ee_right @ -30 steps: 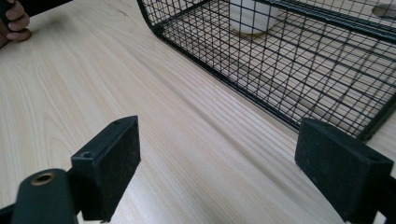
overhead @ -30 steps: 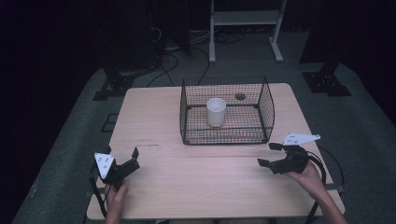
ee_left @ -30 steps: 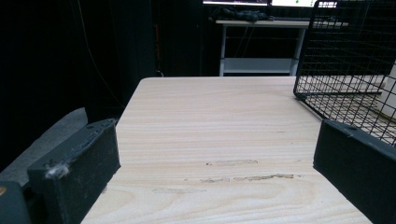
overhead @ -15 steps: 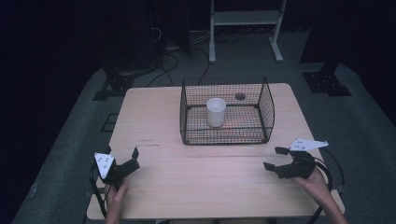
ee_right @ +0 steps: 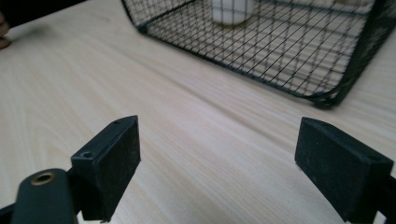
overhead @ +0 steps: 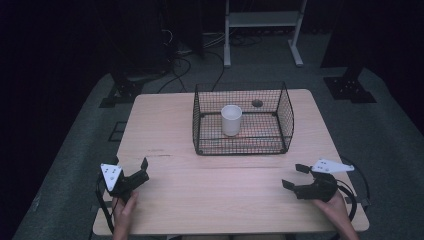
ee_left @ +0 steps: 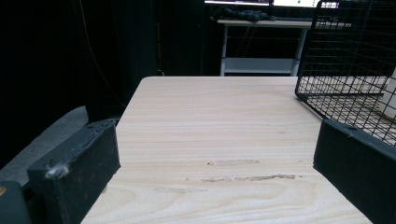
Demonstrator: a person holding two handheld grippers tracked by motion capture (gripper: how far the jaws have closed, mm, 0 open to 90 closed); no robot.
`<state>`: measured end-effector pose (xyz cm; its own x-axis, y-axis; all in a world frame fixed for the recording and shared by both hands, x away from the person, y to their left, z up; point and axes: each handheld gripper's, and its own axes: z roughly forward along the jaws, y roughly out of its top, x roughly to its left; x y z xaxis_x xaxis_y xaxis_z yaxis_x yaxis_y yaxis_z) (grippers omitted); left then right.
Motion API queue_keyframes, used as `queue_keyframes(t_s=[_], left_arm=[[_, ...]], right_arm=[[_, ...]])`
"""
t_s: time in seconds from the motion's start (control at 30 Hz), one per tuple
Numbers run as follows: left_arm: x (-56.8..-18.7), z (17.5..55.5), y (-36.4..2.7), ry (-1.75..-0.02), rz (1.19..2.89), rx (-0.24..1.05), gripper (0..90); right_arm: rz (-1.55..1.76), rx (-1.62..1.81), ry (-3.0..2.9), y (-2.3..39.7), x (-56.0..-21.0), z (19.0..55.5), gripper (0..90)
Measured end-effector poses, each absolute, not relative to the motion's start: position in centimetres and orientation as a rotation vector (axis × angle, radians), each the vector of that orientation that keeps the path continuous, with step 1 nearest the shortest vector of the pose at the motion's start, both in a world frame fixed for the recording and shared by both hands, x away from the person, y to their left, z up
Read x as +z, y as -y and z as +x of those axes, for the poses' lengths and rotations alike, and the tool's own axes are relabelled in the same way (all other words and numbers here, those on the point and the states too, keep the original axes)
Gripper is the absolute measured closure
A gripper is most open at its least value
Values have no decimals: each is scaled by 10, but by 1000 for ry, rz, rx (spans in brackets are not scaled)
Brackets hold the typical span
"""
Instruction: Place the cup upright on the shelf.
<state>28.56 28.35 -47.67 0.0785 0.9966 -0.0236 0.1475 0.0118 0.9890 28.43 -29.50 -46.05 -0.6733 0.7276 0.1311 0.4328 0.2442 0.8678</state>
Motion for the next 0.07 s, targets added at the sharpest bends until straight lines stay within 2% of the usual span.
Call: queue_keyframes(t_s=[0.07], left_arm=[[-477,286,-284,-1265,1338,1062,0]], right_arm=[[1096,1461,-2150,295,-464,276,135]])
